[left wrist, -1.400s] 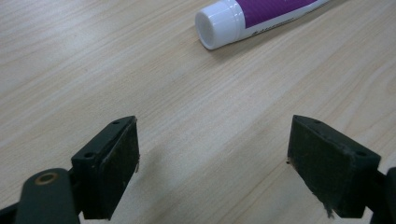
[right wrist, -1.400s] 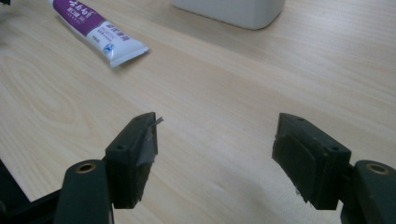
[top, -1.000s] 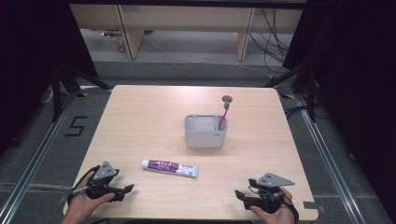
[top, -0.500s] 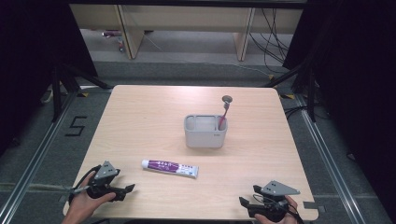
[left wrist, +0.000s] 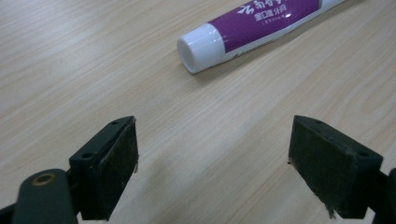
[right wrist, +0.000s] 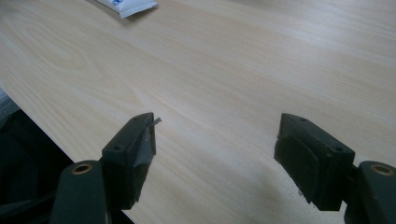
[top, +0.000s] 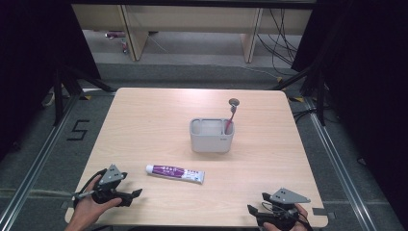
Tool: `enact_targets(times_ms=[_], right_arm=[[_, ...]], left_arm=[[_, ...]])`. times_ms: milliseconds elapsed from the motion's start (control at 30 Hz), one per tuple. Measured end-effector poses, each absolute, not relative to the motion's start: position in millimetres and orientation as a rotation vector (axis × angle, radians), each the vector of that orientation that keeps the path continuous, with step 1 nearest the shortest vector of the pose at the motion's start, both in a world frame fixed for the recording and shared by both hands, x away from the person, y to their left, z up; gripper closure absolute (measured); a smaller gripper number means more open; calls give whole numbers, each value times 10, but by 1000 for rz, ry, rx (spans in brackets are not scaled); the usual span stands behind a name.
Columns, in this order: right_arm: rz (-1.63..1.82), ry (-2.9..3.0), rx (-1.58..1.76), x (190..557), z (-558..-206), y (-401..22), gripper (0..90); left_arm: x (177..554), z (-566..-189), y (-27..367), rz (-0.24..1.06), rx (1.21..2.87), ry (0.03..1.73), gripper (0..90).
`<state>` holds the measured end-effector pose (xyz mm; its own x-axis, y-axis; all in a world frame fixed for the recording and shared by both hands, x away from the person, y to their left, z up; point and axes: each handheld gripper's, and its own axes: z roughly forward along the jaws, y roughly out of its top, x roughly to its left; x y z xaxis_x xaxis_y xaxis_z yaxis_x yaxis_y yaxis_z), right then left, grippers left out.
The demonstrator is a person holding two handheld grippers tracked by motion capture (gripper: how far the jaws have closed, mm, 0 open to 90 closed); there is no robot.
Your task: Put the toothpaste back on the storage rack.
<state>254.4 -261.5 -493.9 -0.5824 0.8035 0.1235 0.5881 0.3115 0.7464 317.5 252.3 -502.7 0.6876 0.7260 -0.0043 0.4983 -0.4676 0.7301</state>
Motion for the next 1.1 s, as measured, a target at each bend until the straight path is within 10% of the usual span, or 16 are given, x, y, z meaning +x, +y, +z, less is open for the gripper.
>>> enact_targets(times_ms=[1100], right_arm=[[1141,2371,1236,2530,-4940,-2578,300]], left_arm=[[3801,-4555,1497,285,2578,437,223]])
